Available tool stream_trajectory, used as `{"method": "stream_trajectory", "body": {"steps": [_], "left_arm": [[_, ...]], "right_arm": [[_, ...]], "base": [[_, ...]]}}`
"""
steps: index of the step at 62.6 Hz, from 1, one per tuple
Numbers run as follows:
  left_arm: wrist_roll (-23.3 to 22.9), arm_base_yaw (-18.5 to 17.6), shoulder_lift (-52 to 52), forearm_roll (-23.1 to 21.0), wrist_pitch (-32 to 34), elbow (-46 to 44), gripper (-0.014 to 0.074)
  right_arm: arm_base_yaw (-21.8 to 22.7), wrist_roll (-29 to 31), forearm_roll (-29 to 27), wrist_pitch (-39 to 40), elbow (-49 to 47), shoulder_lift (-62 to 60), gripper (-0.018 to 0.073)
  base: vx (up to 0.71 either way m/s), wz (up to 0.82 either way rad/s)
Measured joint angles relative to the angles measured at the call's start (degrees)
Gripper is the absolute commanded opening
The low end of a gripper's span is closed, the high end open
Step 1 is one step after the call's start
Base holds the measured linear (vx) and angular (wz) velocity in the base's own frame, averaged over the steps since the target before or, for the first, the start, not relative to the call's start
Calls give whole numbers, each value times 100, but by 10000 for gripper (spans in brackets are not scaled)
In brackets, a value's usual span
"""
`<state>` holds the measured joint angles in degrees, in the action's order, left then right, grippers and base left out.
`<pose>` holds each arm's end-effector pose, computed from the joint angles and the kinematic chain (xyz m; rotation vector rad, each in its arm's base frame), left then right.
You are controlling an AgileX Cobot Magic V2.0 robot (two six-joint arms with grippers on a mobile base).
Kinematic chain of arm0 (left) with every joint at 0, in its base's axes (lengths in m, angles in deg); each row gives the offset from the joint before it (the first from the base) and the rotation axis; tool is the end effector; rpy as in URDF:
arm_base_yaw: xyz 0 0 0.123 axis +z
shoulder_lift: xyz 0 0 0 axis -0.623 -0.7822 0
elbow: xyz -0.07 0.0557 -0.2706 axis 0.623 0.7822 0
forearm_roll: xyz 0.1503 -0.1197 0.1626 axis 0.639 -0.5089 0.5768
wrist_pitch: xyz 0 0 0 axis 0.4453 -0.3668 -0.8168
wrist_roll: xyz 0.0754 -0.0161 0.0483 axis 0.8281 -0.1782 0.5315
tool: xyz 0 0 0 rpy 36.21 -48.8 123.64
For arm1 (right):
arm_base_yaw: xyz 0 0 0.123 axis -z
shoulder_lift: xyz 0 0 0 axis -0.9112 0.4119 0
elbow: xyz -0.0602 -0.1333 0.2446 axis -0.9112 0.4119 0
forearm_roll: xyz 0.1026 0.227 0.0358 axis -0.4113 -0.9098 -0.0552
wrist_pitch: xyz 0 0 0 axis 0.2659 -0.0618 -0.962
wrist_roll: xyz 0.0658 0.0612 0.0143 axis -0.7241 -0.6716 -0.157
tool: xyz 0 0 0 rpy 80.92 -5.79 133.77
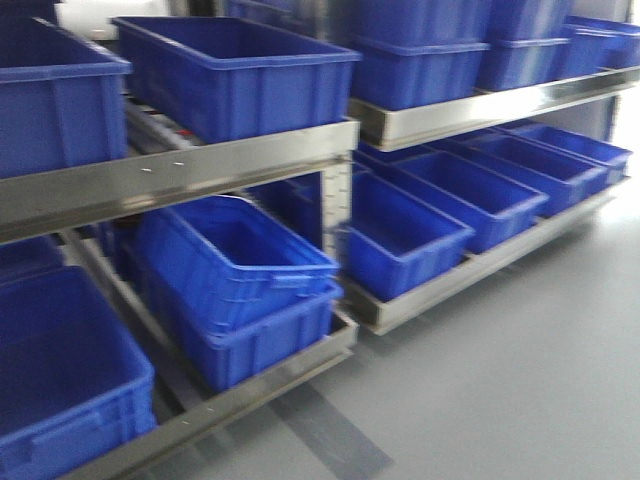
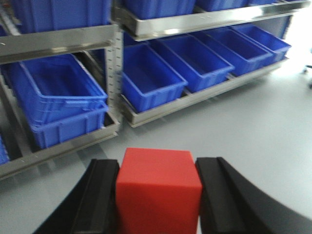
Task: Pick red cube and place on left shelf
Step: 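Align the base in front of the blue crate on the shelf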
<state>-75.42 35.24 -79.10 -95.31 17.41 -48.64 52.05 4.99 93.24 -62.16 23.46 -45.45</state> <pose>0.0563 -0.0041 0.2024 0.0073 1.5701 -0.0961 0.0313 -0.0113 0.2981 -0.0795 1.7751 -0.0203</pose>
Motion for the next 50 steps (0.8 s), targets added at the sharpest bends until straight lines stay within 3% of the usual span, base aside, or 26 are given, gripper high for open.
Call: {"method": "stream_trajectory", "body": {"steps": [31, 50], "left_arm": [[0, 0, 0, 0, 0, 0, 102], [0, 0, 0, 0, 0, 0, 102]], "right_arm": [[0, 0, 0, 0, 0, 0, 60], [0, 0, 0, 0, 0, 0, 60]], "base": [[52, 75], [41, 48]]}}
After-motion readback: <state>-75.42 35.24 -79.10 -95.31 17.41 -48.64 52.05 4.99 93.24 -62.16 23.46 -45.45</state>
